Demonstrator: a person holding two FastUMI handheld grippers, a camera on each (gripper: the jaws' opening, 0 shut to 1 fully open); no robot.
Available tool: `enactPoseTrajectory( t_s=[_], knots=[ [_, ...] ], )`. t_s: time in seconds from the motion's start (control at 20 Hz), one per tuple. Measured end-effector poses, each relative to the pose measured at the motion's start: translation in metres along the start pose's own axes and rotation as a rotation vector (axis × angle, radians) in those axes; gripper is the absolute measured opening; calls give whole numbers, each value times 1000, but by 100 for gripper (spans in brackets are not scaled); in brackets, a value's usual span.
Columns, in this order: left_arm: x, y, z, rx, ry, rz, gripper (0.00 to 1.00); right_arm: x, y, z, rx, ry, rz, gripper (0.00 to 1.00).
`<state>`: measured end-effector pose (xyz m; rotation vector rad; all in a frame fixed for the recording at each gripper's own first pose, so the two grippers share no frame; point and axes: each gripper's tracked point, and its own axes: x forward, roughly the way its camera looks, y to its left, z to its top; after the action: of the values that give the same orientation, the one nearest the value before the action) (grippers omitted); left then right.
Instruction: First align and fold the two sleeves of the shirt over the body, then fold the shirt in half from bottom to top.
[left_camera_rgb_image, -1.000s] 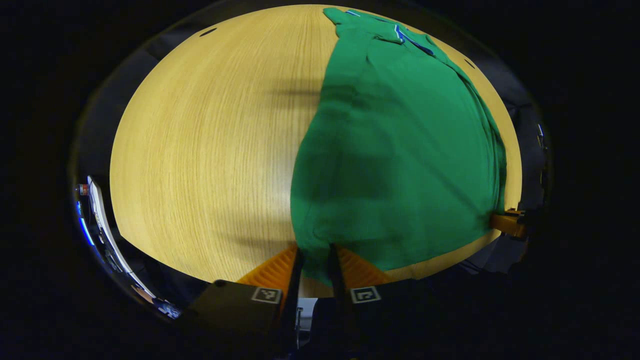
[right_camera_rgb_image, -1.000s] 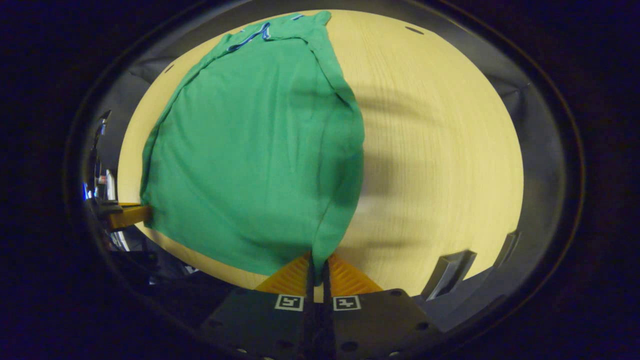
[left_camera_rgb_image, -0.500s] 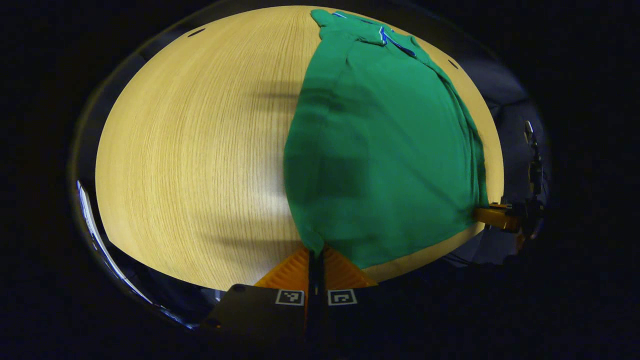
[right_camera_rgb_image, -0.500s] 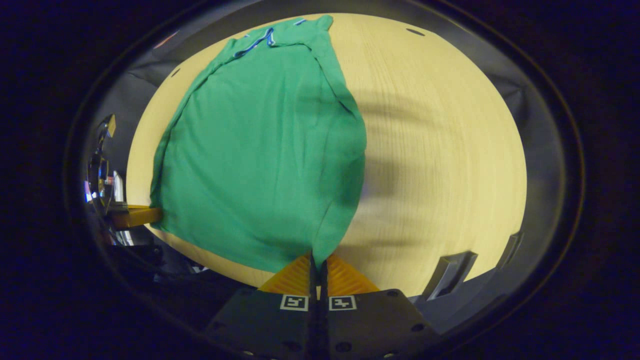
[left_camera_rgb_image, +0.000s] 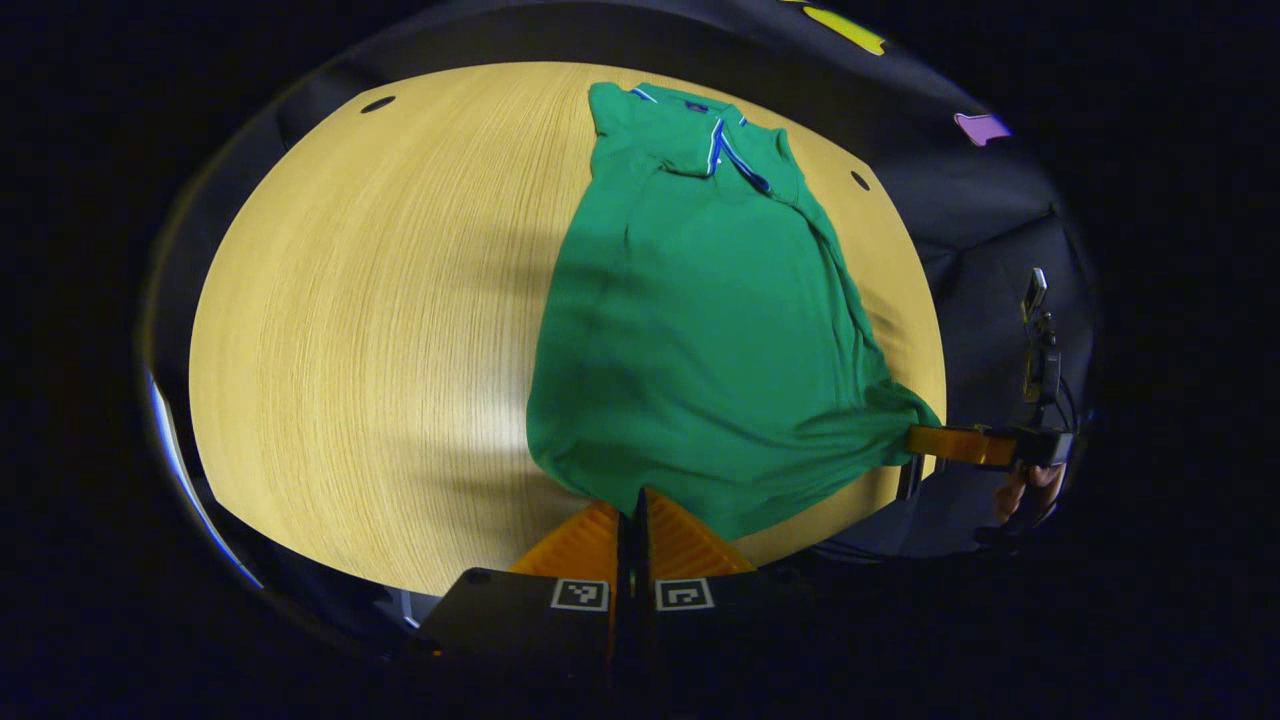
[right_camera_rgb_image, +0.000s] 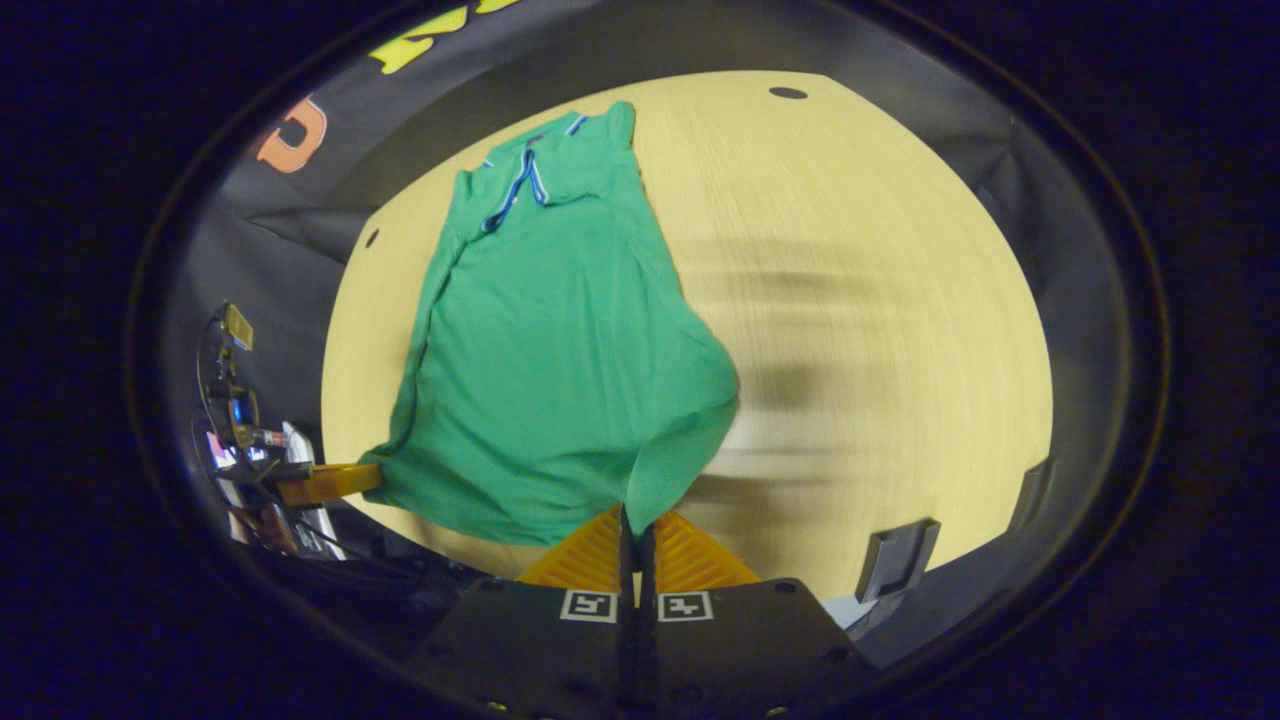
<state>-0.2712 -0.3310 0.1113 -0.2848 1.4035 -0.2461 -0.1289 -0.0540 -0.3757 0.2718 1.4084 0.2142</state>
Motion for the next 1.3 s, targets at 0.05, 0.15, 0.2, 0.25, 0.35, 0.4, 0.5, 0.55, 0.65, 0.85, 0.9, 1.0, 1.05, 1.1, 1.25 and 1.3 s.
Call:
enactPoseTrajectory(
  t_s=[0.05, 0.15, 0.2, 0.25, 0.35, 0.4, 0.5, 0.55, 0.65, 0.85, 0.9, 1.0, 1.05, 1.1, 1.25, 1.3],
  knots=[
    [-17, -33, -8, 8, -13, 4, 3, -3, 2, 9, -1, -18, 3, 0],
    [-27, -38, 3, 17, -45, 13, 3, -12, 7, 25, -3, -49, 11, 0],
    [-29, -39, 13, 10, -65, 17, 3, -14, 9, 34, -1, -66, 15, 0],
    [-33, -39, 23, 0, -87, 26, 3, -18, 11, 44, -1, -80, 20, 0],
    [-40, -39, 48, -13, -143, 30, 3, -26, 15, 68, -1, -118, 26, 0],
    [-43, -41, 61, -23, -173, 27, 3, -31, 17, 80, -1, -137, 30, 0],
    [-50, -42, 88, -36, -222, 18, 3, -38, 23, 105, -8, -171, 41, 0],
    [-52, -39, 101, -38, -245, 18, 3, -41, 27, 117, -12, -186, 48, 0],
    [-58, -38, 126, -37, -289, 17, 3, -47, 33, 140, -21, -214, 54, 0],
    [-70, -40, 171, -27, -364, 11, 3, -59, 44, 189, -65, -279, 52, 0],
    [-75, -41, 182, -30, -387, 8, 3, -63, 48, 201, -73, -297, 55, 0],
    [-78, -45, 204, -24, -425, 5, 3, -71, 53, 225, -80, -333, 59, 0],
    [-80, -44, 215, -21, -444, 4, 3, -73, 56, 235, -87, -348, 59, 0],
    [-82, -46, 225, -21, -461, 2, 3, -74, 59, 246, -94, -362, 62, 0],
    [-84, -51, 256, -29, -508, -12, 3, -82, 64, 265, -125, -392, 66, 0],
    [-85, -51, 268, -26, -533, -11, 3, -78, 67, 276, -132, -401, 66, 0]
  ],
)
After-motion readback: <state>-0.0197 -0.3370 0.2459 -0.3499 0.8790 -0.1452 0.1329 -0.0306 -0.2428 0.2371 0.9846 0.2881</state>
